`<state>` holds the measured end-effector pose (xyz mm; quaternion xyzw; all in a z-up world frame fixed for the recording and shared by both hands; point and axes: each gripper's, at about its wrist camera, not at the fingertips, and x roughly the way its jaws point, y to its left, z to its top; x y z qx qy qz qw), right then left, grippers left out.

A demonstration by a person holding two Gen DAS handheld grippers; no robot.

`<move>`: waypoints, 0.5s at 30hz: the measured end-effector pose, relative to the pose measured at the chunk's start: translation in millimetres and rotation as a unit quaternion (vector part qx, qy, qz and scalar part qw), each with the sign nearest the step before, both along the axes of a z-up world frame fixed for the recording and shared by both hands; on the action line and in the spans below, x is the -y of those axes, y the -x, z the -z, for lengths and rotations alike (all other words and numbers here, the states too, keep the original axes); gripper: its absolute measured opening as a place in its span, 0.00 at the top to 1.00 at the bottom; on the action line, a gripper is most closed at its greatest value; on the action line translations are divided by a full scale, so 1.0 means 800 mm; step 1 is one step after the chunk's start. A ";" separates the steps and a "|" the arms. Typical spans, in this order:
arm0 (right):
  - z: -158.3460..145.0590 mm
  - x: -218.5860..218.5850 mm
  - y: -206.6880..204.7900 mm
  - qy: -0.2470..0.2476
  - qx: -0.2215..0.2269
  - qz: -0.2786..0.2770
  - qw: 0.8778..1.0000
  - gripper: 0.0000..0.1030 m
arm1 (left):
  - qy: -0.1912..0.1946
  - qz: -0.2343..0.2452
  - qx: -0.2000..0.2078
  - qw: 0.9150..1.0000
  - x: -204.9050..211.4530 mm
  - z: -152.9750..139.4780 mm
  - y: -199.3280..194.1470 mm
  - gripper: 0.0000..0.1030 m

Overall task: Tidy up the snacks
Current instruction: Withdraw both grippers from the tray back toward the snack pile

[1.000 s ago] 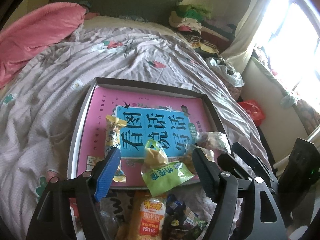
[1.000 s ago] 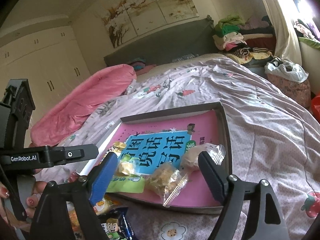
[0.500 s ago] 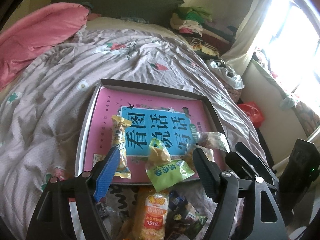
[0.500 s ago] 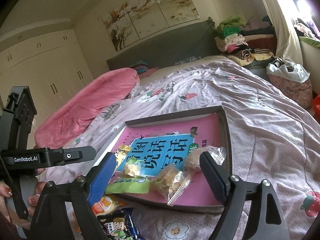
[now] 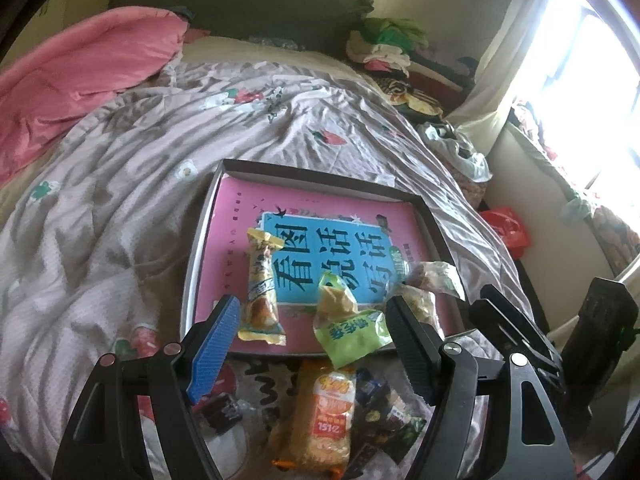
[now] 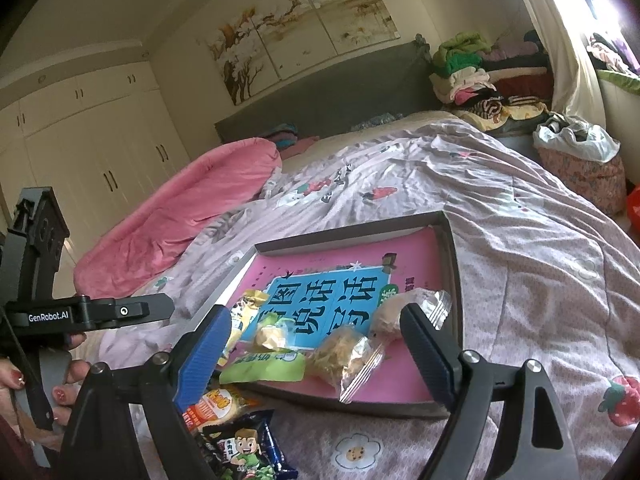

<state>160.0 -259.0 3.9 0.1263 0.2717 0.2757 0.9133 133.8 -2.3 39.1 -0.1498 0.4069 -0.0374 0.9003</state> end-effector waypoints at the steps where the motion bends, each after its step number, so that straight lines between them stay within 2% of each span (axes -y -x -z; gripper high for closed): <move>1: 0.000 0.000 0.001 -0.002 -0.002 -0.002 1.000 0.16 | 0.000 0.001 0.000 1.000 -0.001 0.000 0.001 0.26; 15: -0.002 -0.002 0.018 0.012 -0.011 -0.007 1.000 0.16 | -0.008 0.006 -0.015 1.000 -0.007 0.009 0.014 0.26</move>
